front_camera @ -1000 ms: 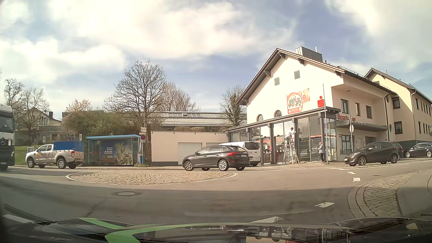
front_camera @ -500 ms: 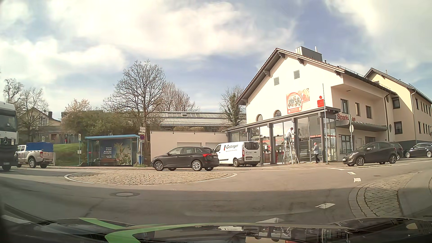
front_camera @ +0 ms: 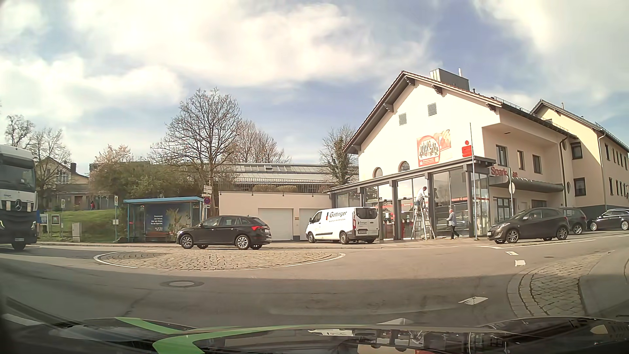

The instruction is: Follow the waypoints while adhering to traffic rules and regulations

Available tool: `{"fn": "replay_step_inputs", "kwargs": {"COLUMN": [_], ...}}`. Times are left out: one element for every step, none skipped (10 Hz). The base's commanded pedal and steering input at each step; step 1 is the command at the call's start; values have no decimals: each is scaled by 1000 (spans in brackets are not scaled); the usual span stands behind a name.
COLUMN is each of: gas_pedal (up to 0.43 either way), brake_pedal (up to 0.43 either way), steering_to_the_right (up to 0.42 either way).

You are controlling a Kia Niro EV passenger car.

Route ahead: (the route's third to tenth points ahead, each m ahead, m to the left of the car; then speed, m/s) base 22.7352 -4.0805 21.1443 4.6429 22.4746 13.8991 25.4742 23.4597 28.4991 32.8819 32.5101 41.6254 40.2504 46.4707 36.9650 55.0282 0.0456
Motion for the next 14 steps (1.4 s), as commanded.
{"fn": "replay_step_inputs", "kwargs": {"gas_pedal": [0,0,0,0,0,0,0,0,0,0,0,0,0,0], "brake_pedal": [262,262,262,262,262,262,268,268,262,262,262,268,268,268], "steering_to_the_right": [94,94,94,94,95,95,95,95,95,96,96,96,96,96]}}
